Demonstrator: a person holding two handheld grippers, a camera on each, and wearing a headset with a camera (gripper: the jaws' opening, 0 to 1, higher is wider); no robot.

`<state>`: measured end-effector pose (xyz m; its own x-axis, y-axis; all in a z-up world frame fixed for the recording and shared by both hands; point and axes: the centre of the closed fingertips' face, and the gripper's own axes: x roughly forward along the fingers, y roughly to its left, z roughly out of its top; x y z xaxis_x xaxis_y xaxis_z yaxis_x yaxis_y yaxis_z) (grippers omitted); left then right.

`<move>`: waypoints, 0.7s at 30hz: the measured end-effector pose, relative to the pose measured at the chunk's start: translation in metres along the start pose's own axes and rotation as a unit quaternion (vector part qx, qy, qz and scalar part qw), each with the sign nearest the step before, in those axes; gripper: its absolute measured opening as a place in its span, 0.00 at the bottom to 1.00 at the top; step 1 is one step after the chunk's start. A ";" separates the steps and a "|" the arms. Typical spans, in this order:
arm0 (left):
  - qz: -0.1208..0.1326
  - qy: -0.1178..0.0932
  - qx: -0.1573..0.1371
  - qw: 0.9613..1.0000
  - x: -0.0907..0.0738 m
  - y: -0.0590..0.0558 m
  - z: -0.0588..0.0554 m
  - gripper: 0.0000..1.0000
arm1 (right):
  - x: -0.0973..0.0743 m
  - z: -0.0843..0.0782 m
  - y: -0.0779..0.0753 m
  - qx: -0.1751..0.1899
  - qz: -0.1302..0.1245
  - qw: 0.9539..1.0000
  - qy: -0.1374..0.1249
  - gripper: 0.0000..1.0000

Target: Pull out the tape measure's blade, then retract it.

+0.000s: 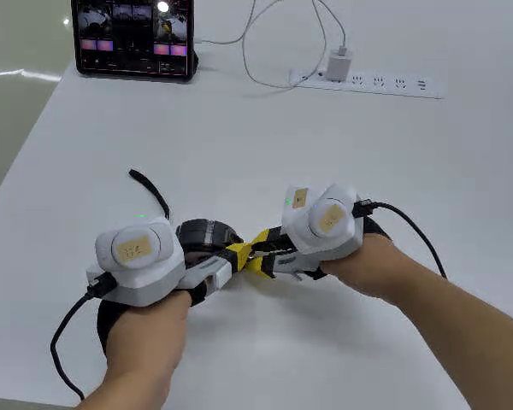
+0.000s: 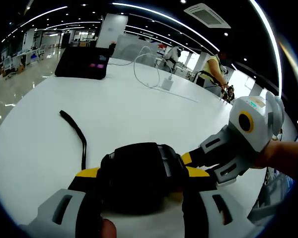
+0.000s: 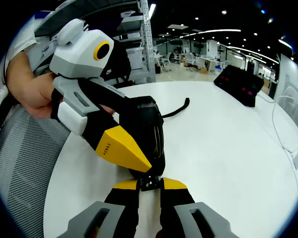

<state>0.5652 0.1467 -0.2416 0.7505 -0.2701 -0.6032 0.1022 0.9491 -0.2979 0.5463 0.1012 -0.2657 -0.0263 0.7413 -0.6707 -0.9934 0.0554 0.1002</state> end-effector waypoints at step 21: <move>-0.011 0.001 -0.003 1.000 0.000 -0.003 0.002 0.64 | -0.003 0.003 -0.001 0.011 -0.005 1.000 -0.004 0.23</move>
<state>0.5662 0.1446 -0.2388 0.7471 -0.2912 -0.5975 0.1141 0.9418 -0.3162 0.5474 0.1009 -0.2621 -0.0151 0.7452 -0.6666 -0.9910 0.0777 0.1093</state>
